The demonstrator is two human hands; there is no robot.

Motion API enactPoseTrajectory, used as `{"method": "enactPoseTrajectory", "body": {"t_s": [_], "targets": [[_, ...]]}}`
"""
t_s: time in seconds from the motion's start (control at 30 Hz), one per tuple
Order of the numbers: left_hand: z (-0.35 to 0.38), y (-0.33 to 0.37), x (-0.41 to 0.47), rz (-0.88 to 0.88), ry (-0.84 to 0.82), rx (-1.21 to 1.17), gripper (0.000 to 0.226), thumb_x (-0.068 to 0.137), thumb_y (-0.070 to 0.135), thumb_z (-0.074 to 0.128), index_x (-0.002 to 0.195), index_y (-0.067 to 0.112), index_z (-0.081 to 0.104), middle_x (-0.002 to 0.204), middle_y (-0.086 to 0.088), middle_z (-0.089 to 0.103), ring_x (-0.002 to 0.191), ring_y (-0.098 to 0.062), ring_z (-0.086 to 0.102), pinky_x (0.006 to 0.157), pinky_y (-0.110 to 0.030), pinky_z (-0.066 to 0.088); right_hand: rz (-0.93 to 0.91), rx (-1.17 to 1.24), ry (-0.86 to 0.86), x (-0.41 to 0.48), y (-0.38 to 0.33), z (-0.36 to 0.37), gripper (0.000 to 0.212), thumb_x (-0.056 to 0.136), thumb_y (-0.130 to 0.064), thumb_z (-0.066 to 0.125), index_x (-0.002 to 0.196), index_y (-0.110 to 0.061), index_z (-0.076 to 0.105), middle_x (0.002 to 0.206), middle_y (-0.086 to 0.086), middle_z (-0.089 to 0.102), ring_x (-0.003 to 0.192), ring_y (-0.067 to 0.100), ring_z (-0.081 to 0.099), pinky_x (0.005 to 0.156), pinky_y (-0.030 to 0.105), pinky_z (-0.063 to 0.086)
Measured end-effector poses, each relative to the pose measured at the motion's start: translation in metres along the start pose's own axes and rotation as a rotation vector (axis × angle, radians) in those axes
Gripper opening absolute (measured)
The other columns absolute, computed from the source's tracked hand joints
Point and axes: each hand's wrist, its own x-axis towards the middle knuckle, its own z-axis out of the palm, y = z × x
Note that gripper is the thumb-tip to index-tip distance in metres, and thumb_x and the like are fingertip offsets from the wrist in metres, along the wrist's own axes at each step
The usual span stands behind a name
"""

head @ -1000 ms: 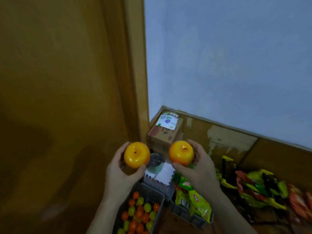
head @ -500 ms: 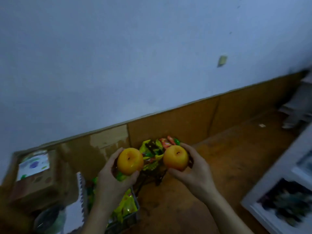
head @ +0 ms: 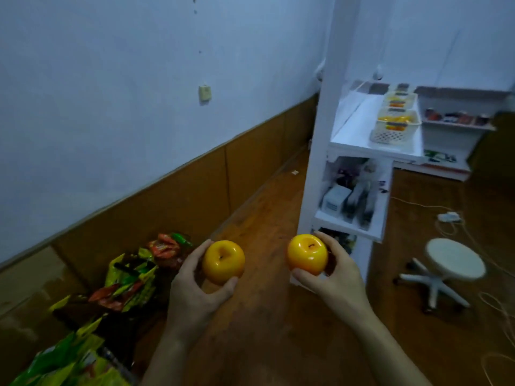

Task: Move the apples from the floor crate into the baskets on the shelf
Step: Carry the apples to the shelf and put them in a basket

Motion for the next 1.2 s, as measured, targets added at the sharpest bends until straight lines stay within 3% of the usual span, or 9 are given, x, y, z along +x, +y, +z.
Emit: {"method": "enactPoseTrajectory", "body": {"t_s": [0.1,0.27,0.47,0.6,0.77,0.87,0.97,1.07,1.2], "targets": [[0.068,0.036,0.0,0.065,-0.116,-0.013,0.088,0.065,0.028,0.094,0.141,0.037,0.049,0.132,0.019,0.053,0.122,-0.001,0.056,0.099,-0.031,0.054,-0.003,-0.022,0.101,-0.019,0.01,-0.059,0.089,0.068,-0.039,0.091,0.143,-0.039,0.044,0.131,-0.019,0.052,0.112,0.002,0.058,0.088,0.023,0.056],[0.183,0.11,-0.004,0.204,-0.41,-0.108,0.086,0.07,0.014,0.09,0.143,0.024,0.047,0.131,0.024,0.053,0.118,0.017,0.052,0.089,-0.006,0.048,0.048,-0.006,0.362,-0.061,0.03,-0.166,0.083,0.069,-0.041,0.09,0.138,-0.045,0.045,0.129,-0.024,0.053,0.112,0.0,0.059,0.088,0.027,0.058],[0.274,0.15,-0.026,0.28,-0.585,-0.221,0.084,0.072,0.014,0.088,0.142,0.03,0.043,0.13,0.025,0.051,0.117,0.011,0.056,0.09,-0.013,0.052,0.066,-0.101,0.53,-0.105,0.055,-0.246,0.087,0.069,-0.037,0.091,0.143,-0.037,0.046,0.131,-0.019,0.054,0.114,-0.003,0.057,0.088,0.018,0.054],[0.318,0.166,-0.037,0.304,-0.659,-0.243,0.086,0.071,0.019,0.089,0.142,0.031,0.043,0.133,0.024,0.05,0.121,0.001,0.056,0.091,-0.016,0.053,0.147,-0.139,0.625,-0.128,0.071,-0.287,0.088,0.067,-0.038,0.092,0.141,-0.044,0.045,0.128,-0.029,0.05,0.113,-0.007,0.054,0.086,0.017,0.054],[0.368,0.179,-0.029,0.334,-0.72,-0.291,0.088,0.065,0.044,0.088,0.141,0.041,0.044,0.137,0.017,0.053,0.125,-0.01,0.058,0.098,-0.036,0.056,0.182,-0.201,0.689,-0.123,0.087,-0.326,0.091,0.067,-0.038,0.092,0.145,-0.039,0.044,0.129,-0.025,0.051,0.114,-0.01,0.052,0.082,0.01,0.05],[0.4,0.184,-0.017,0.341,-0.75,-0.313,0.082,0.068,0.037,0.09,0.134,0.051,0.044,0.136,0.015,0.054,0.123,-0.018,0.06,0.096,-0.041,0.057,0.197,-0.21,0.689,-0.108,0.099,-0.341,0.092,0.068,-0.037,0.091,0.146,-0.038,0.043,0.134,-0.018,0.051,0.115,-0.004,0.054,0.083,0.012,0.052],[0.435,0.184,0.001,0.363,-0.781,-0.32,0.084,0.067,0.042,0.089,0.138,0.047,0.044,0.138,0.018,0.052,0.126,-0.011,0.057,0.099,-0.038,0.055,0.214,-0.235,0.707,-0.089,0.116,-0.358,0.092,0.068,-0.039,0.09,0.146,-0.04,0.042,0.137,-0.016,0.051,0.117,0.002,0.055,0.084,0.017,0.055],[0.472,0.179,0.023,0.345,-0.811,-0.339,0.09,0.065,0.051,0.084,0.144,0.032,0.046,0.14,0.011,0.054,0.126,-0.011,0.057,0.099,-0.038,0.055,0.23,-0.243,0.731,-0.067,0.135,-0.376,0.089,0.069,-0.038,0.09,0.144,-0.04,0.043,0.13,-0.021,0.052,0.113,-0.005,0.055,0.08,0.011,0.052],[0.522,0.173,0.065,0.36,-0.839,-0.357,0.092,0.063,0.054,0.083,0.144,0.03,0.046,0.138,0.013,0.055,0.125,-0.008,0.057,0.098,-0.034,0.056,0.255,-0.264,0.759,-0.022,0.161,-0.397,0.089,0.069,-0.036,0.09,0.144,-0.04,0.042,0.125,-0.033,0.047,0.112,-0.013,0.051,0.078,0.01,0.051]]}}
